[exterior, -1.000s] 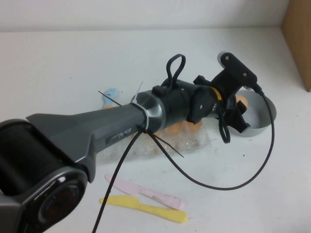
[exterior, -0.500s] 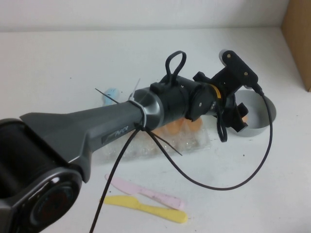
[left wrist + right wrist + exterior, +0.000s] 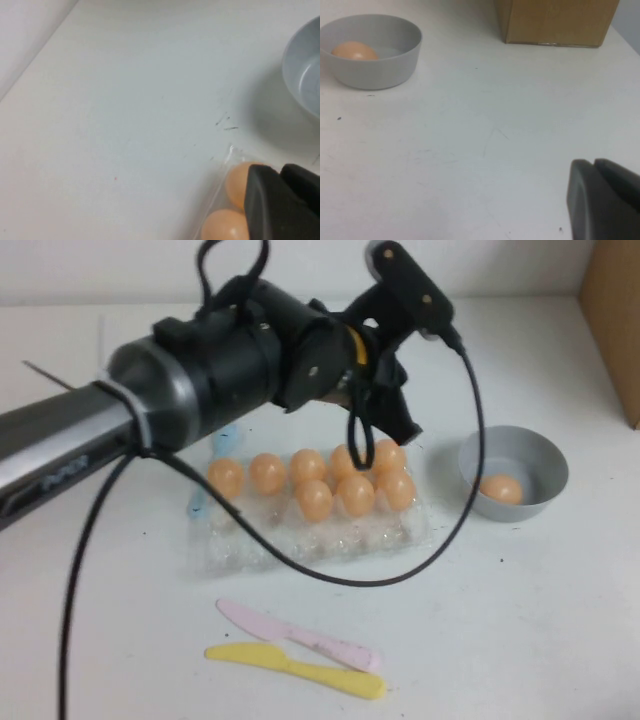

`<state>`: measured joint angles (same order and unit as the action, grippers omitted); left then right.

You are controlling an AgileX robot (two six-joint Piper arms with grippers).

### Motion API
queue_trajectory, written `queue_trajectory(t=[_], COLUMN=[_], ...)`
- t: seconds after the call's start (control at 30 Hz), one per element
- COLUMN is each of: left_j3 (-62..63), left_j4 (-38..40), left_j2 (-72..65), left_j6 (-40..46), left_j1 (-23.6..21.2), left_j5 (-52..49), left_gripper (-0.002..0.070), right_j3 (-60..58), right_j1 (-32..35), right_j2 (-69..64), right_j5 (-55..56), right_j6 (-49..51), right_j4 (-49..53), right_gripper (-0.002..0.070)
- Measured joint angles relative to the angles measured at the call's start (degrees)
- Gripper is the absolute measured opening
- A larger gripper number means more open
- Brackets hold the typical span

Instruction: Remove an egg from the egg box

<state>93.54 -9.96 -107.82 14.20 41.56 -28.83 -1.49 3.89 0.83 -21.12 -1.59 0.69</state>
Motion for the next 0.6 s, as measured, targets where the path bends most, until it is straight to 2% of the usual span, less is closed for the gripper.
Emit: queue_trajectory(t=[0.1,0.3,0.6], left_j3=[-9.2,-30.5,-56.0], left_j4=[-0.6,-0.4,5.3], left_j2=[6.8,23.3,48.2], left_j6=[-3.1,-8.8,-9.4], left_j1=[-2.5,-8.1,-18.0], left_j5=[5.6,19.7,30.2], left_gripper=[0.0008,0.0,-0.0001], right_j3=[0.0,0.0,0.0], right_j1=[0.0,0.0,0.0], right_j2=[0.0,0.0,0.0], right_j5=[0.0,0.0,0.0], right_j6=[0.0,0.0,0.0], right_j4=[0.0,0.0,0.0], right_gripper=[-0.0018,-0.0018,-0.0018])
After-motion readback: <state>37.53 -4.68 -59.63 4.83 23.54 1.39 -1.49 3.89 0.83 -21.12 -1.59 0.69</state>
